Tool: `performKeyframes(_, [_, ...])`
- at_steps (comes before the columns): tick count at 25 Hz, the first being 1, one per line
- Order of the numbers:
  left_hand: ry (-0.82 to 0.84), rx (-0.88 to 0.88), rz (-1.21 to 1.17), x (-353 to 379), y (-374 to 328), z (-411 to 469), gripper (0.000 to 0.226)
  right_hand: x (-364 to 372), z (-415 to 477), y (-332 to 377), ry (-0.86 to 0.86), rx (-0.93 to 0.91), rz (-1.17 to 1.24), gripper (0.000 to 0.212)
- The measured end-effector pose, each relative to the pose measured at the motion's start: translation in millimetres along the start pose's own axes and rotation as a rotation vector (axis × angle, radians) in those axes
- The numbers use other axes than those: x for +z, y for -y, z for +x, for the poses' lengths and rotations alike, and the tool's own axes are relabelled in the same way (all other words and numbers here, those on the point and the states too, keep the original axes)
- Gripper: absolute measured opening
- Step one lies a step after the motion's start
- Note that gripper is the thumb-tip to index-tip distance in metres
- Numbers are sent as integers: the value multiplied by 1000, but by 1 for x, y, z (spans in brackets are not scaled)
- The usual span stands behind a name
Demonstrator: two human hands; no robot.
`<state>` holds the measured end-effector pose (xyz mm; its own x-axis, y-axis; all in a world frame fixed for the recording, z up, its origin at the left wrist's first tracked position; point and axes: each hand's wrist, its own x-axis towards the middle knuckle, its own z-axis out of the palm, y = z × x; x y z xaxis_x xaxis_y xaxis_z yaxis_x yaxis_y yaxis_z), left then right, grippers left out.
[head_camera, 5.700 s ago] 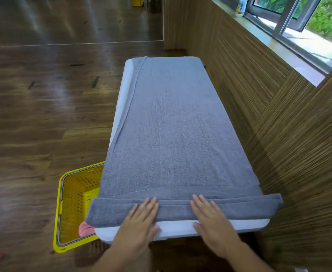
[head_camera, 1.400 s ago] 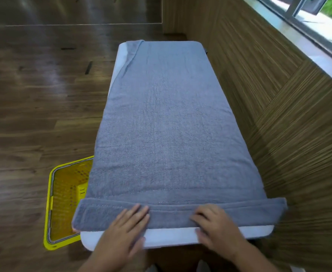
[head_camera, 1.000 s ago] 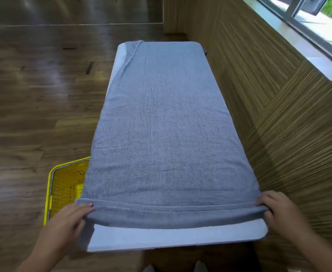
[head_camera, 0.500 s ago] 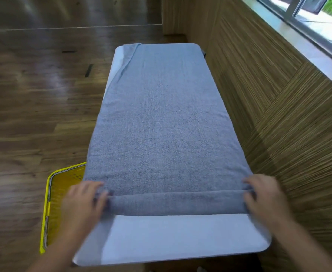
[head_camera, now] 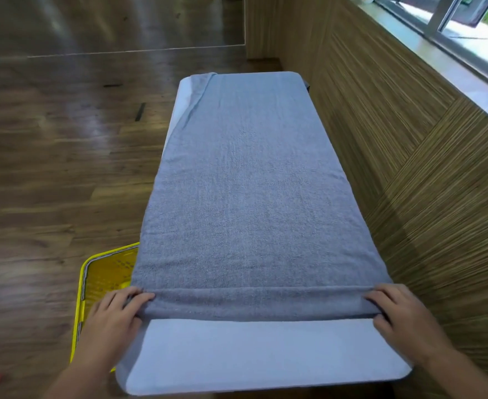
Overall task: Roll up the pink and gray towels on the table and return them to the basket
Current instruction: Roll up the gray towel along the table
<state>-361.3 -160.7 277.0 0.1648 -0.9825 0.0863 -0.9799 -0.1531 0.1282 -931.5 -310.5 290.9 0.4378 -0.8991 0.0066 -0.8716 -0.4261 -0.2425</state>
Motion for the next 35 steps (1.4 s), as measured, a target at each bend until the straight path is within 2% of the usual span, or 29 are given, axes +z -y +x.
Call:
performKeyframes(6, [68, 20, -80, -1, 18, -21, 31, -16, -4, -1, 5, 24, -42, 29])
performKeyframes(9, [37, 10, -148, -10, 21, -35, 24, -32, -5, -2, 103, 156, -7, 32])
performKeyframes(11, [60, -107, -239, -21, 14, -23, 18, -42, 6, -7, 145, 291, 81, 33])
performKeyframes(15, [32, -463, -548, -20, 13, 13, 30, -45, 40, -27, 167, 514, 369, 29])
performKeyframes(20, [-4, -583, -633, -9, 14, 19, 14, -34, 45, -42, 79, 698, 518, 20])
performKeyframes(22, [-14, -597, -611, -9, 12, 22, 13, -36, 41, -44, 41, 779, 587, 10])
performKeyframes(23, [-22, -606, -560, -10, 10, 24, 16, -37, 40, -46, 18, 823, 582, 10])
performKeyframes(24, [-65, -586, -455, -12, 8, 26, 20, -36, 40, -46, -14, 836, 490, 22])
performKeyframes(25, [-143, -518, -318, -12, 1, 27, 24, -36, 42, -42, -73, 782, 322, 33])
performKeyframes(26, [-209, -398, -211, -12, -14, 28, 26, -34, 44, -32, -159, 645, 157, 39])
performKeyframes(27, [-224, -229, -170, -12, -37, 28, 30, -28, 46, -13, -236, 426, 86, 40])
performKeyframes(28, [-165, -50, -184, -8, -64, 26, 34, -21, 46, 16, -226, 191, 102, 40])
performKeyframes(30, [8, 197, -191, 10, -107, 18, 44, 0, 47, 74, -46, -139, 151, 40])
performKeyframes(32, [22, 215, -186, 19, -110, 21, 45, 17, 48, 92, 31, -212, 128, 41])
performKeyframes(35, [-16, 123, -166, 17, -68, 29, 35, 18, 51, 58, -79, -81, 158, 34])
